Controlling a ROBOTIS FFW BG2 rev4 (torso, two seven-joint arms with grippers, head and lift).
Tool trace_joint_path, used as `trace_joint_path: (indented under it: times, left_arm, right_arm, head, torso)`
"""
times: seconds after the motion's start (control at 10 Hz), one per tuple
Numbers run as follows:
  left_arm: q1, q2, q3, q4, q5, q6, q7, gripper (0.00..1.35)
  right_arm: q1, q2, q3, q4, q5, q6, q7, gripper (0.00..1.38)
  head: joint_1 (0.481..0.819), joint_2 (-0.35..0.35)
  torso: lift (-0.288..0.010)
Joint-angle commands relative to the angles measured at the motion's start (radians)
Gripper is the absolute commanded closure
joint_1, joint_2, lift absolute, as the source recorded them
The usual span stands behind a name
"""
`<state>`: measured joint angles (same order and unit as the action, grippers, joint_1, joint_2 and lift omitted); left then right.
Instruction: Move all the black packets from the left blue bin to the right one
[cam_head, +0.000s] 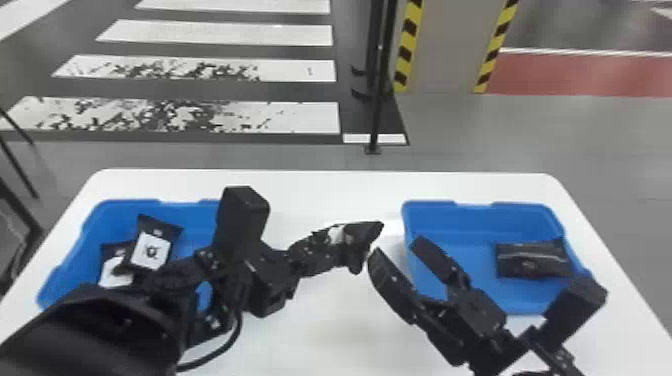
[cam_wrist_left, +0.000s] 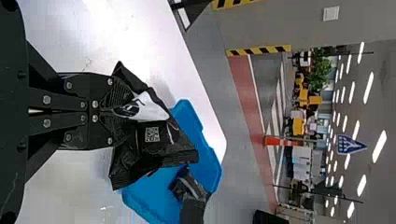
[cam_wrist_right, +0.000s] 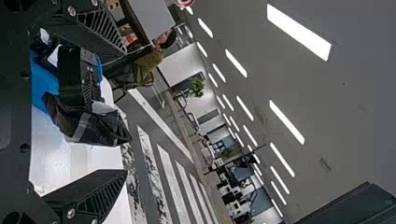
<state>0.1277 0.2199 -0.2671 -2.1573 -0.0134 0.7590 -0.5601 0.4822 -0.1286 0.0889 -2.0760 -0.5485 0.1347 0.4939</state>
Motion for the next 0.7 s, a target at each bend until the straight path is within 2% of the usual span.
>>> trace_joint_path:
  times: [0.0, 0.4, 0.5, 0.6]
  left_arm:
    - [-0.003, -0.004, -0.022, 0.001, 0.025, -0.008, 0.0, 1.2]
    - [-0.01, -0.004, -0.076, 0.001, 0.073, -0.03, 0.003, 1.2]
    - [-0.01, -0.004, -0.078, 0.001, 0.077, -0.033, 0.003, 1.2]
    - [-0.01, -0.004, -0.078, 0.001, 0.077, -0.033, 0.003, 1.2]
  right_arm:
    - [-0.013, 0.0, 0.015, 0.008, -0.008, 0.0, -0.001, 0.12]
    - [-0.063, 0.007, 0.021, 0.079, -0.012, -0.01, -0.035, 0.13]
    - [-0.075, 0.007, 0.019, 0.094, -0.012, -0.01, -0.037, 0.3]
    - [-0.075, 0.009, 0.015, 0.097, -0.014, -0.01, -0.04, 1.02]
  head:
    - [0.695, -0.058]
    - [0.695, -0.11]
    - [0.695, -0.118]
    - [0.695, -0.129]
  torso:
    - [-0.14]
    - [-0.14]
    - [-0.14]
    - [-0.14]
